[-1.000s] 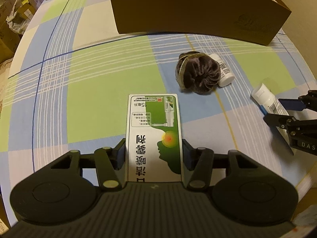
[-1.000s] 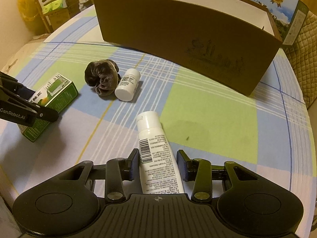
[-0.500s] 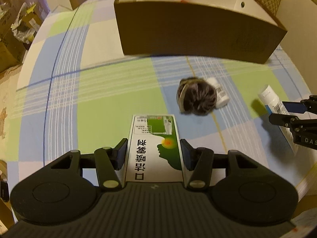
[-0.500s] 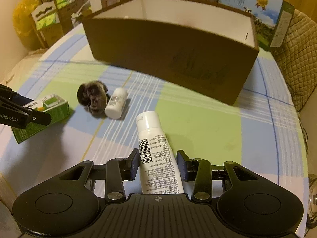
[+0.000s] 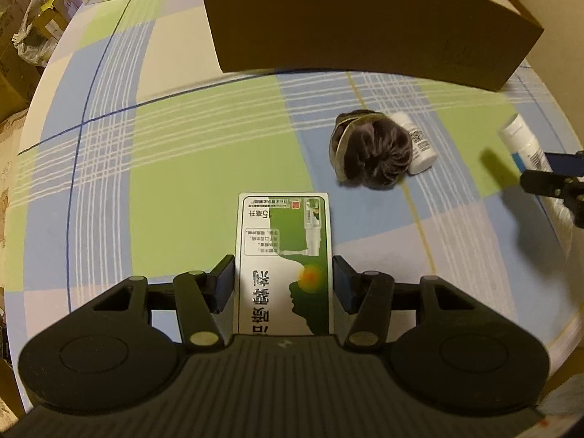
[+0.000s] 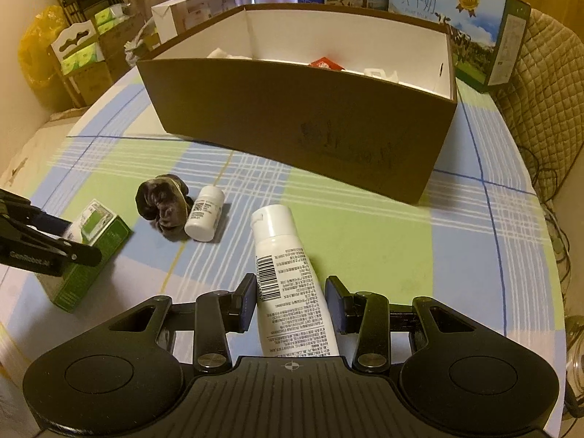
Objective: Organize objects
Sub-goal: 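Carry the green box with the left tool while the right tool carries the toothpaste tube into the brown box, then open the left tool to drop the green box while the right tool releases the tube in the box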
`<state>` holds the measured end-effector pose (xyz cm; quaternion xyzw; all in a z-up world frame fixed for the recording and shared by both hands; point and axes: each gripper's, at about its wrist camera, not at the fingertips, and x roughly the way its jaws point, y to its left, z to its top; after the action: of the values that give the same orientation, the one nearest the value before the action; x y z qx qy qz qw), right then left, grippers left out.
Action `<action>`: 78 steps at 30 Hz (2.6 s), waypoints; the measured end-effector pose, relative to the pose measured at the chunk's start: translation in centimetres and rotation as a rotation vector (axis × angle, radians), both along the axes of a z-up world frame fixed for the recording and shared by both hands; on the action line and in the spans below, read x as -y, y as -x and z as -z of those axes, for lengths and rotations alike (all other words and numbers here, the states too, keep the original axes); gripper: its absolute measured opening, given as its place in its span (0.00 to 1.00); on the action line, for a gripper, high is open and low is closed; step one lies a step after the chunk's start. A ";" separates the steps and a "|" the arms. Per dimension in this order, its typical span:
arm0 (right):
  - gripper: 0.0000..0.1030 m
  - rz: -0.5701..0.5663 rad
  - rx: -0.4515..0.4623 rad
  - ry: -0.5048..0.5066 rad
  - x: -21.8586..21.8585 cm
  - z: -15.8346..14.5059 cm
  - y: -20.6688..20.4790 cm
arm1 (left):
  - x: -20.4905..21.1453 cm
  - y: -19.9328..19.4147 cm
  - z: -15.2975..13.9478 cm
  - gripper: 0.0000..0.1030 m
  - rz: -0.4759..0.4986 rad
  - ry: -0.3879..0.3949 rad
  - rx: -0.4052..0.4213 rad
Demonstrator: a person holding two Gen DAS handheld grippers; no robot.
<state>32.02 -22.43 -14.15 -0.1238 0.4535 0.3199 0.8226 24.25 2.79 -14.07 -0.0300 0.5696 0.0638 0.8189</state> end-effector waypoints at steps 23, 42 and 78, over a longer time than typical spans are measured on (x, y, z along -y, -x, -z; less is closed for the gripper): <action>0.37 -0.004 0.045 -0.026 0.1 -1.9 -1.1 | -3.0 -0.7 -6.3 0.49 -0.075 -0.071 0.180; 0.37 -0.002 0.102 -0.175 -1.4 -8.3 -7.3 | -2.2 -8.7 -13.3 0.49 0.016 -0.062 0.356; 0.37 0.216 -0.049 -0.197 -7.4 -4.3 -25.0 | 0.2 -31.5 -5.9 0.49 0.075 0.069 0.187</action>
<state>57.05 -15.03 -9.83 0.0149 0.4506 0.2756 0.8490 55.72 2.54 -8.14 -0.0424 0.4931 0.0103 0.8689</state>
